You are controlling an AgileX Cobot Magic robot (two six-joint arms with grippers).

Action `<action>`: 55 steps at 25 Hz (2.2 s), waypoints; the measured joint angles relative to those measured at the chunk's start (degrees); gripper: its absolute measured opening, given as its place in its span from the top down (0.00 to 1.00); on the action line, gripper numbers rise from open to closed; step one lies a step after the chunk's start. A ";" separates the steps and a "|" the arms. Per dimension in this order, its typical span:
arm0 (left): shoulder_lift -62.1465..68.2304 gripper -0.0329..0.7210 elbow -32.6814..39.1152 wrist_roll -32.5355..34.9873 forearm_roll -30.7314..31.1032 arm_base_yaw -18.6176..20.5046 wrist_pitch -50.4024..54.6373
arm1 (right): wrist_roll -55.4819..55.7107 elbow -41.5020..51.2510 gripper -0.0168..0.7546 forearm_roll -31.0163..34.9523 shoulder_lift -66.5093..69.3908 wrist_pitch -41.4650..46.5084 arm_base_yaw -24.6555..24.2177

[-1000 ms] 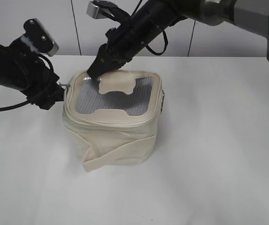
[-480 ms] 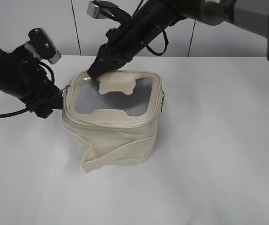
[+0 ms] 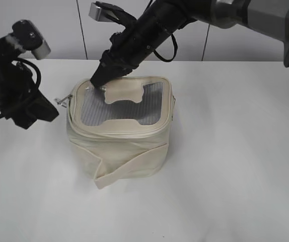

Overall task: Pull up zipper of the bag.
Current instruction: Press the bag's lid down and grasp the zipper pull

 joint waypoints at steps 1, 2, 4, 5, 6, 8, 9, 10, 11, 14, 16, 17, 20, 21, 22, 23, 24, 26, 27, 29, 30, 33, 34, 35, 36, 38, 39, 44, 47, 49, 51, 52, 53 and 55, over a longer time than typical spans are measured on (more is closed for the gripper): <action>-0.04 0.90 0.09 -0.52 0.10 0.00 3.02 | 0.44 0.00 0.91 -0.13 0.00 -0.16 -0.01; -0.15 0.94 0.46 -1.08 0.15 0.00 4.92 | 0.98 0.00 0.91 -0.18 0.00 -0.21 -0.01; -0.40 0.97 1.16 -2.38 0.15 -0.07 7.15 | 2.39 0.00 0.91 -0.38 0.00 -0.57 -0.01; -0.47 0.97 1.57 -2.88 0.15 -0.07 7.81 | 3.25 0.00 0.91 -0.56 0.00 -0.78 -0.01; -0.47 0.97 1.92 -3.16 0.15 -0.07 8.22 | 3.87 0.00 0.91 -0.68 0.00 -0.94 -0.06; -0.47 0.97 2.40 -3.31 0.21 -0.07 8.37 | 4.50 0.00 0.91 -0.74 0.00 -1.01 -0.06; -0.47 0.97 2.41 -3.35 0.21 -0.07 7.80 | 4.65 0.00 0.91 -0.75 0.00 -1.07 -0.06; -0.47 0.97 2.45 -3.35 0.09 -0.07 6.25 | 4.71 0.00 0.91 -0.75 0.00 -1.12 -0.06; -0.47 0.97 2.45 -3.35 -0.05 -0.07 4.20 | 4.78 0.00 0.91 -0.81 0.00 -1.12 -0.06; -0.47 0.94 2.45 -3.38 -0.09 -0.07 -1.91 | 4.89 0.00 0.91 -0.82 0.00 -1.12 -0.06; -0.47 0.81 2.45 -3.38 0.76 -0.07 -4.21 | 4.89 0.00 0.91 -0.87 0.00 -1.12 -0.06; -0.47 0.70 2.45 -3.38 1.37 -0.07 -5.20 | 4.89 0.00 0.91 -0.87 0.00 -1.12 -0.06; -0.47 0.40 2.45 -3.15 2.09 -0.07 -10.44 | 4.89 0.00 0.91 -0.92 0.00 -1.06 -0.06; -0.47 0.35 2.45 -2.37 2.39 -0.07 -12.57 | 4.89 0.00 0.91 -0.92 0.00 -1.01 -0.06; -0.47 0.33 2.45 -0.66 2.64 -0.07 -14.08 | 4.84 0.00 0.91 -0.92 0.00 -1.01 -0.06; -0.47 0.33 2.45 1.24 2.70 -0.07 -14.76 | 4.79 0.00 0.91 -0.92 0.00 -1.01 -0.06; -0.47 0.34 2.45 2.80 2.70 -0.07 -14.91 | 4.72 0.00 0.91 -0.92 0.00 -1.01 -0.06; -0.41 0.36 2.45 4.64 2.70 -0.07 -15.23 | 4.47 0.00 0.91 -0.92 0.00 -1.01 -0.06; -0.30 0.36 2.45 5.55 2.70 -0.07 -15.51 | 4.42 0.00 0.91 -0.92 0.00 -1.01 -0.06; 0.15 0.37 2.45 7.31 2.70 -0.07 -16.63 | 4.35 0.00 0.91 -0.92 0.00 -0.96 -0.06; 0.36 0.37 2.45 7.87 2.70 -0.23 -17.33 | 4.35 0.00 0.91 -0.92 0.00 -0.96 -0.06; 0.82 0.37 2.45 10.85 2.70 -1.55 -18.37 | 4.29 0.00 0.91 -0.92 0.00 -0.96 -0.06; 1.15 0.37 2.45 11.87 2.76 -2.24 -18.45 | 4.27 0.00 0.91 -0.92 0.00 -0.96 -0.06; 1.56 0.37 2.45 12.52 2.82 -2.99 -18.90 | 4.27 0.00 0.91 -0.92 0.00 -0.96 -0.06; 2.11 0.37 2.45 12.80 2.95 -3.55 -19.28 | 4.27 0.00 0.91 -0.92 0.00 -0.96 -0.06; 3.22 0.37 2.45 13.18 3.55 -4.47 -20.18 | 4.27 0.00 0.91 -0.92 0.00 -0.96 -0.06; 3.74 0.37 2.45 13.24 3.71 -4.67 -20.73 | 4.27 0.00 0.91 -0.92 0.00 -0.96 -0.06; 5.41 0.47 2.45 13.29 3.97 -4.73 -23.98 | 4.27 0.00 0.91 -0.92 0.00 -0.96 -0.06; 5.98 0.76 2.45 13.29 3.97 -5.03 -24.66 | 4.21 0.00 0.91 -0.92 0.00 -0.96 -0.06; 6.05 0.90 2.45 13.29 4.05 -5.09 -24.41 | 4.21 0.00 0.91 -0.92 0.00 -0.96 -0.06; 6.05 0.95 2.45 13.29 4.39 -5.09 -22.58 | 4.21 0.00 0.91 -0.92 0.00 -0.96 -0.06; 5.98 0.96 2.45 13.20 4.46 -5.09 -21.55 | 4.21 0.00 0.91 -0.92 -0.05 -0.90 -0.06; 5.66 0.96 2.45 12.83 4.56 -5.02 -20.02 | 4.21 0.00 0.91 -0.92 -0.05 -0.83 -0.06; 4.38 0.96 2.45 10.20 5.16 -4.75 -16.68 | 4.21 0.00 0.91 -0.92 -0.05 -0.65 -0.06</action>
